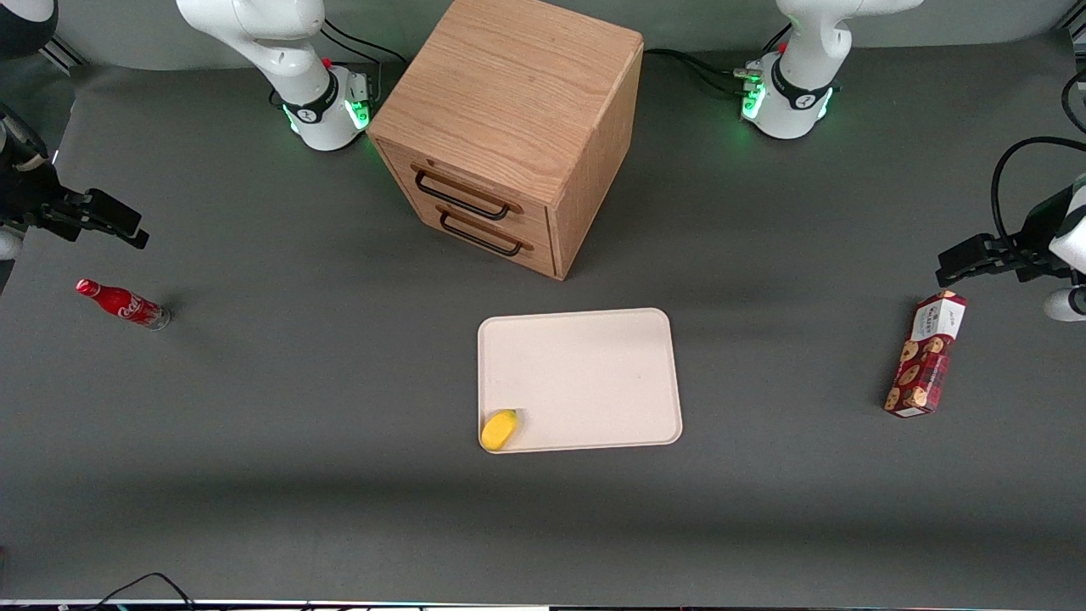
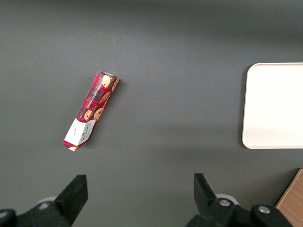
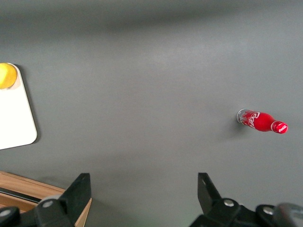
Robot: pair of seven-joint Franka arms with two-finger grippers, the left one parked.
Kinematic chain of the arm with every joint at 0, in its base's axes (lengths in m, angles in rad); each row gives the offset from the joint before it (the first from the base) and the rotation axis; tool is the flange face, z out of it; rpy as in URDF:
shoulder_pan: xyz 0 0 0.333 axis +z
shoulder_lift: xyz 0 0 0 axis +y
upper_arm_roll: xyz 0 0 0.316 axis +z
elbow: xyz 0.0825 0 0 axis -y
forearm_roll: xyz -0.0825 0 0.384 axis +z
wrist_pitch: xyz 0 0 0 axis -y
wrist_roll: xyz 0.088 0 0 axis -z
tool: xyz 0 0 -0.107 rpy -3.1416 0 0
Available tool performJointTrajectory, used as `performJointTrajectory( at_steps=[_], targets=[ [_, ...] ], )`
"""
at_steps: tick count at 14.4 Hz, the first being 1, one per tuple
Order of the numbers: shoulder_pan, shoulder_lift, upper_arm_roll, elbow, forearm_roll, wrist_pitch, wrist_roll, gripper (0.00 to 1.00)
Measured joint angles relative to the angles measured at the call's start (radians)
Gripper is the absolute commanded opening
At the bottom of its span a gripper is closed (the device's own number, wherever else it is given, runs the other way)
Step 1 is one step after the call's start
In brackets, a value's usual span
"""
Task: Place coke bottle on tray
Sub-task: 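Lower the open right gripper onto the red Coca-Cola bottle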
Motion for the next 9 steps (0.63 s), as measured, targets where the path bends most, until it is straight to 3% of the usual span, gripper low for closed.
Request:
performJointTrajectory(
  at_steps=[6, 9],
  targets=[
    [-0.002, 0.001, 0.001, -0.012, 0.000, -0.003, 0.000, 1.00],
    [-0.052, 0.027, -0.002, -0.049, -0.028, -0.006, -0.007, 1.00]
  ],
)
